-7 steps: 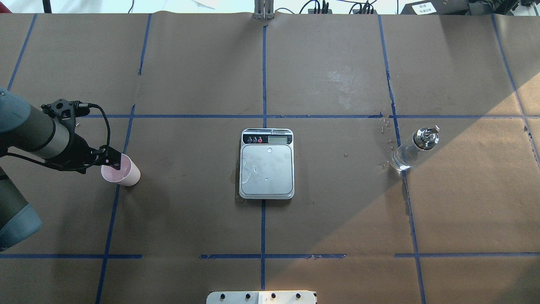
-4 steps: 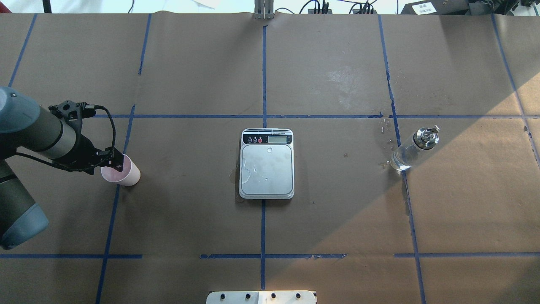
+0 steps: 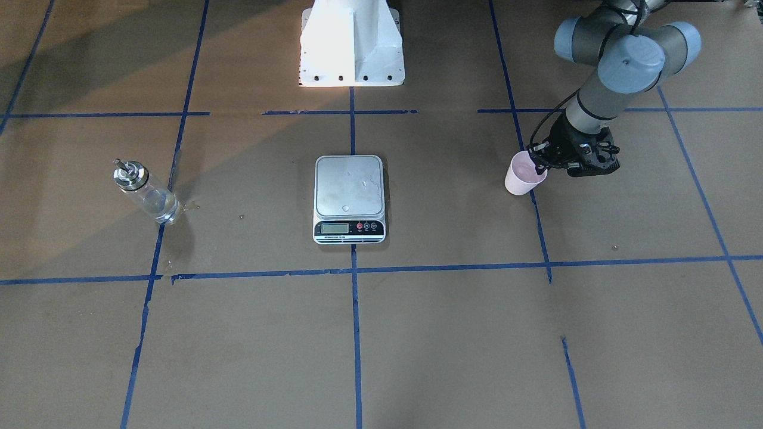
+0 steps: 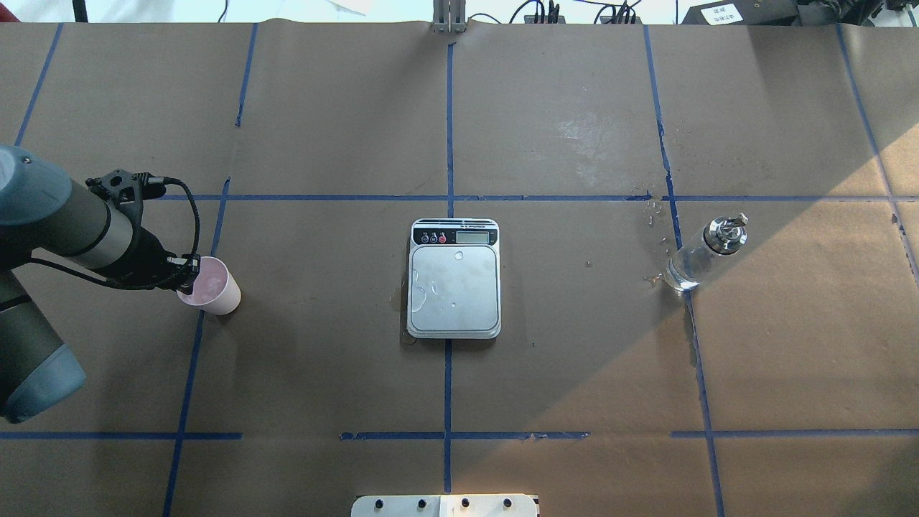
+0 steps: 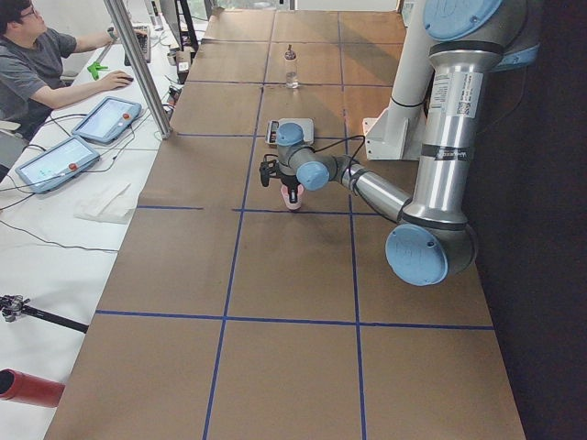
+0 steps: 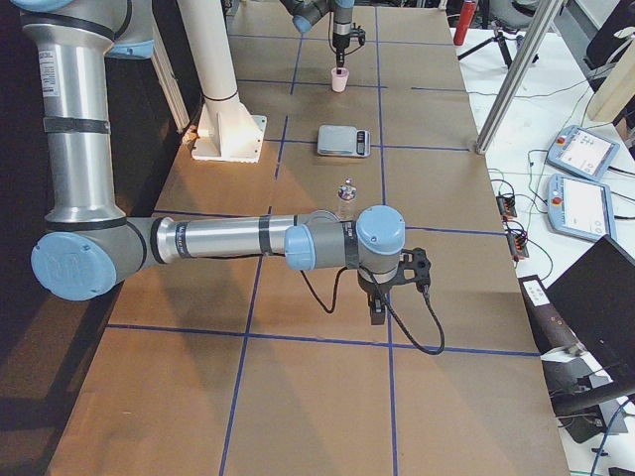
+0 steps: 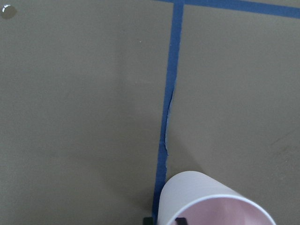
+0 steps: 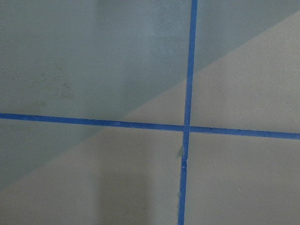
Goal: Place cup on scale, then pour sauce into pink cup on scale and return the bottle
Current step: 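Carry the pink cup with the left gripper onto the scale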
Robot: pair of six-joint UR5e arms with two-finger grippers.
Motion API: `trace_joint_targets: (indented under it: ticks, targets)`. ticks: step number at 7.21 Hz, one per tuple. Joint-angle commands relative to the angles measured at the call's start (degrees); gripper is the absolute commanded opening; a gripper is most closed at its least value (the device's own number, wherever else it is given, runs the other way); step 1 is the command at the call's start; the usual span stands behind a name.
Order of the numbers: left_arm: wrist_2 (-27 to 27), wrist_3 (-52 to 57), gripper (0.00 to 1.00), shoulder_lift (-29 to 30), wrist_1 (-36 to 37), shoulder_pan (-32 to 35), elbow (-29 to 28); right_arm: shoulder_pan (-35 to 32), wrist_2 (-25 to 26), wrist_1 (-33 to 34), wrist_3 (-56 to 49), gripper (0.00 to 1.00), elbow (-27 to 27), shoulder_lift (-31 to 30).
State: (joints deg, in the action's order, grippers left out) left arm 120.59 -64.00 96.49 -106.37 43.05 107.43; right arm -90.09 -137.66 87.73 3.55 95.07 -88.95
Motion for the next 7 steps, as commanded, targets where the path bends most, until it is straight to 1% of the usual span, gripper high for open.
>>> trace_joint_targets:
  ticks: [1, 2, 3, 4, 5, 6, 7]
  targets:
    - [0.43, 0.02, 0.00, 0.27, 3.59, 1.76, 4.77, 0.18, -0.15, -0.11, 2.25, 1.00, -0.15, 0.01]
    - [0.52, -0.07, 0.00, 4.71, 10.32, 3.26, 6.98, 0.18, -0.33, -0.02, 1.64, 1.00, 0.03, 0.01]
    - [0.43, -0.42, 0.00, 13.28, 19.96, 3.53, 6.83, 1.31, 0.02, 0.07, 1.98, 1.00, 0.98, 0.18]
    - [0.26, -7.56, 0.00, 19.98, 23.97, 2.66, 5.87, 1.33, 0.02, 0.07, 1.99, 1.00, 1.08, 0.36]
    - [0.00, -15.20, 0.00, 24.57, 23.93, -1.26, 3.51, 1.41, 0.02, -0.02, 1.99, 1.00, 1.17, 0.36]
    - [-1.05, -21.11, 0.00, 29.75, 23.75, -5.04, -0.78, 1.41, 0.02, -0.02, 2.08, 1.00, 1.17, 0.45]
    - [-3.67, -26.12, 0.00, 34.24, 22.27, -8.91, -4.39, 1.50, 0.02, -0.19, 2.16, 1.00, 1.17, 0.45]
